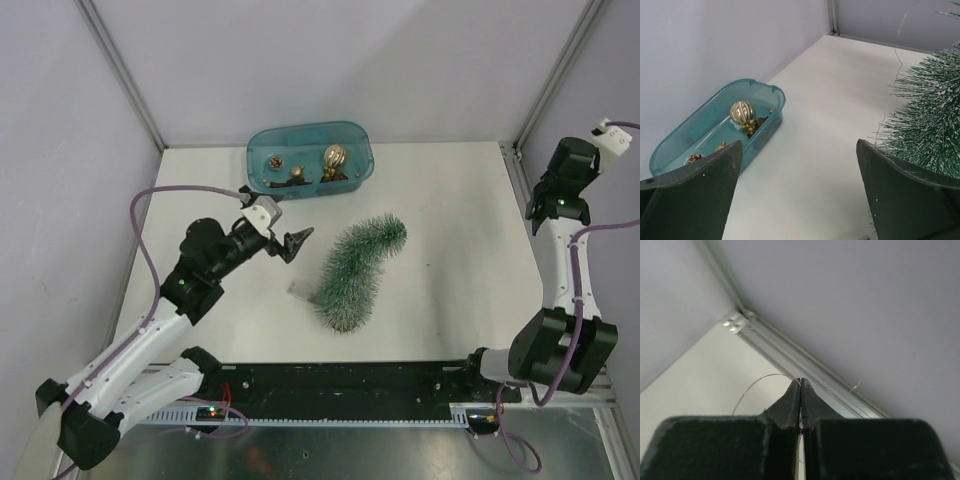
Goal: Decorate the small christmas tree
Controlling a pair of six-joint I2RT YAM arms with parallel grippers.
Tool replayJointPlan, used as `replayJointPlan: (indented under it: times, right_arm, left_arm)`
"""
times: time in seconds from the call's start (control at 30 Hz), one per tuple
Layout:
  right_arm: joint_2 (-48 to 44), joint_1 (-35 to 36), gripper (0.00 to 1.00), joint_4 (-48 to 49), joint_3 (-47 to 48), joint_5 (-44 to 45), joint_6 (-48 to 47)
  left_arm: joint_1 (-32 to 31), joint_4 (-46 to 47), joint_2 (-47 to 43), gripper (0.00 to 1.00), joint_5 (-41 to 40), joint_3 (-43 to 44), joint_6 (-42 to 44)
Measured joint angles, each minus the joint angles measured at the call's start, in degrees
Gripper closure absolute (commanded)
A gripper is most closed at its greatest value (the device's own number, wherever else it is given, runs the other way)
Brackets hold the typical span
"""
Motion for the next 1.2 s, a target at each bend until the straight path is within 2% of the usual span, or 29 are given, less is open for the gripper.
replayJointPlan:
  times: [0.2,0.33,0.47,0.67,0.87,1.07,1.2]
  right_arm:
    - [3.5,-3.7,1.00,-7.1,0.0,5.4,4.2]
    - [-0.6,-5.0,1.00,-10.5,-3.0,6.7,6.9]
    - [-17.6,-4.8,1.00,-15.1,-11.2,6.7,7.7]
    - [-44.4,6.5,1.00,-23.1,-14.1,8.0,7.8]
    - [-60.8,14.4,1.00,-35.9,-13.5,9.6,8.8]
    - [-59.8,18.8,1.00,-44.7,-7.3,12.2,8.6]
    - [-58.8,19.2,1.00,-47.1,-7.2,11.4,7.3]
  left_arm:
    - [2.1,-6.2,-2.4,0.00,3.3,3.3,-2.6]
    - [2.1,-9.4,-3.0,0.00,10.5,5.5,-4.8]
    - [2.1,-11.0,-2.8,0.00,20.5,7.3,-6.8]
    - [2.1,-12.7,-2.3,0.01,33.5,11.0,-8.2]
    - [0.0,-15.8,-2.4,0.05,40.6,16.4,-6.8]
    - [-6.5,-22.6,-0.7,0.10,42.0,23.5,-1.2]
    - [-15.7,-27.4,3.6,0.12,41.3,29.2,3.1]
